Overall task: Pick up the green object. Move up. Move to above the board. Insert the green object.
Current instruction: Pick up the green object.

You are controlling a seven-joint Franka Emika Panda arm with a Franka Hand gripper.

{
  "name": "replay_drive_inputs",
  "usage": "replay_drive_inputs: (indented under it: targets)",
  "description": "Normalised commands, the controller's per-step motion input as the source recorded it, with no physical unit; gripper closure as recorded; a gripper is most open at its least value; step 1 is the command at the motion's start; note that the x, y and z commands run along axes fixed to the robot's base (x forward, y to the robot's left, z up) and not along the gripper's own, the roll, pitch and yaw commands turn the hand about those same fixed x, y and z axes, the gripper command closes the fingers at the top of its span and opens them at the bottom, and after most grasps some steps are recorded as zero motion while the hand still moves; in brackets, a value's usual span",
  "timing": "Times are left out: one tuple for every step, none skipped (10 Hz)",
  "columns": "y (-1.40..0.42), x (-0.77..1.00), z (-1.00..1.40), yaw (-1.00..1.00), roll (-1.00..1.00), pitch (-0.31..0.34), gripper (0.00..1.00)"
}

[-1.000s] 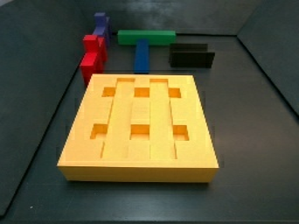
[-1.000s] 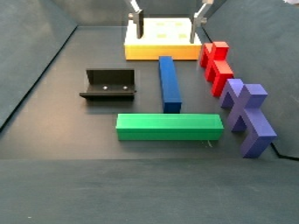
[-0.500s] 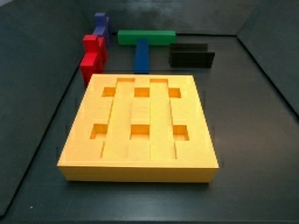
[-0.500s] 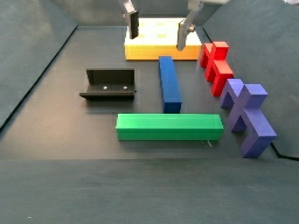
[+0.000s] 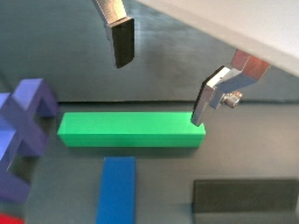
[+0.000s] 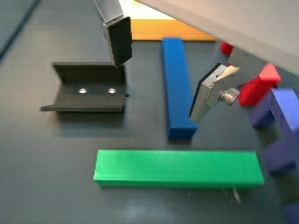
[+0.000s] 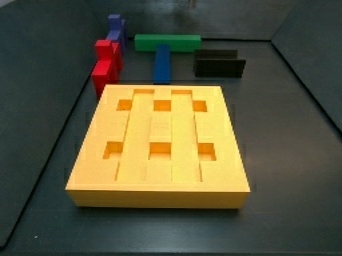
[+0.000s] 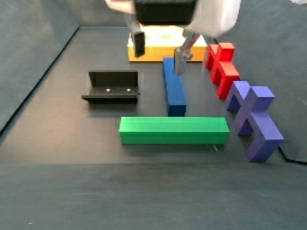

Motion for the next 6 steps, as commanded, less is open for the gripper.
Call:
replay_drive_inputs:
  targets:
    - [0.00,-0.07,-0.34,-0.87,-0.15,-0.067,0.00]
    - [0.06,-0.10,-0.33,-0.78,-0.13,-0.027,0.00]
    - [0.11,0.00,-0.35,-0.73,-0.16,0.000,0.00]
    - [0.15,-0.01,-0.36,-0.70,-0.17,0.000,0.00]
    - [0.19,0.00,-0.31,-0.64,-0.20,0.000,0.00]
    - [0.31,-0.01,-0.27,-0.46,-0.29,-0.056,0.00]
